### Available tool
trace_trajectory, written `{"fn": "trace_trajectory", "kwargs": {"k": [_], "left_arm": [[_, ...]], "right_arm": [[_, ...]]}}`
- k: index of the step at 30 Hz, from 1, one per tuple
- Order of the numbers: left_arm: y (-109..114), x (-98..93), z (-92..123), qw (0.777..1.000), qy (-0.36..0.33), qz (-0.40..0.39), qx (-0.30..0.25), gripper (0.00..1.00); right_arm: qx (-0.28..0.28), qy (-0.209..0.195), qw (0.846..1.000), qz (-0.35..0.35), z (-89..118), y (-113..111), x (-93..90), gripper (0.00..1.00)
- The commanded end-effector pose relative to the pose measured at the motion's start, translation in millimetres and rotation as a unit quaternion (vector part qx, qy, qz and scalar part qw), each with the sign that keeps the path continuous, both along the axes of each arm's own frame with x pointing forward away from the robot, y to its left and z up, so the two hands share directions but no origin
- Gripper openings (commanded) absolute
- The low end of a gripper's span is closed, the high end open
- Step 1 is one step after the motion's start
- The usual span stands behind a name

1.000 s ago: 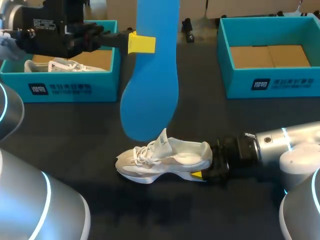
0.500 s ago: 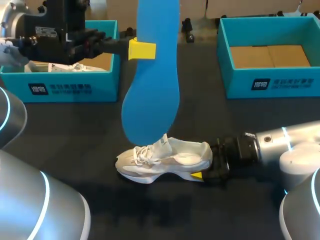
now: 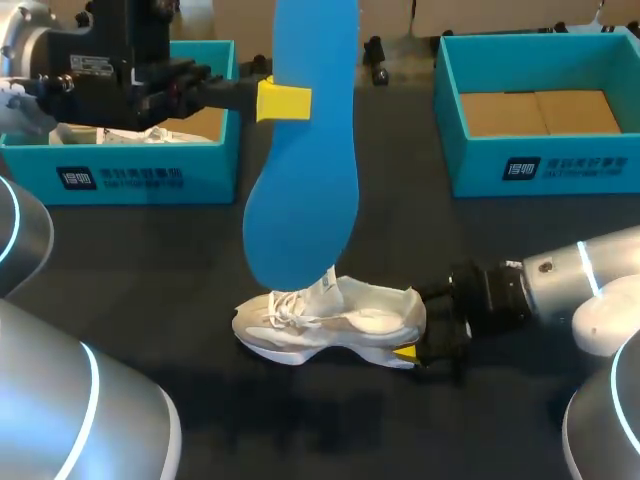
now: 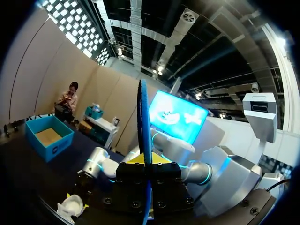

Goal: Take the shoe out of the shoebox, open the shoe tongue, remove and reinsert the insole, then place the shoe into the shoebox

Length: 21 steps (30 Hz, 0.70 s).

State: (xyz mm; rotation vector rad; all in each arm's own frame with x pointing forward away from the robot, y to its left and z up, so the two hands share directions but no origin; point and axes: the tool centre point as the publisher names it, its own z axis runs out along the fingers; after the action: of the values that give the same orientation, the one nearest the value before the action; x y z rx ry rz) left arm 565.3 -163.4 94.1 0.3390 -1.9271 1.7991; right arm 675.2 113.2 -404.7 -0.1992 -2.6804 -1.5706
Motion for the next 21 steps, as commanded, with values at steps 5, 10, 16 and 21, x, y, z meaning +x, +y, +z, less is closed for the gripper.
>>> {"fn": "trace_trajectory", "kwargs": {"k": [5,10,16,21], "left_arm": [[-1,0.2,0,1.0,0.0,-0.001,0.0,0.0],[-1,0.2,0,1.0,0.0,-0.001,0.0,0.0],[-1,0.2,0,1.0,0.0,-0.001,0.0,0.0],[-1,0.2,0,1.0,0.0,-0.001,0.0,0.0]], "right_arm": [[-0.105,0.044,0.993,-0.007,26,-14,1.8,1.0],[-0.151,0.082,0.985,-0.022,30,-19,6.8,1.0],[-0.219,0.111,0.969,-0.034,41,-19,9.0,1.0],[-0.279,0.115,0.953,-0.039,55,-15,9.5,1.0]]}}
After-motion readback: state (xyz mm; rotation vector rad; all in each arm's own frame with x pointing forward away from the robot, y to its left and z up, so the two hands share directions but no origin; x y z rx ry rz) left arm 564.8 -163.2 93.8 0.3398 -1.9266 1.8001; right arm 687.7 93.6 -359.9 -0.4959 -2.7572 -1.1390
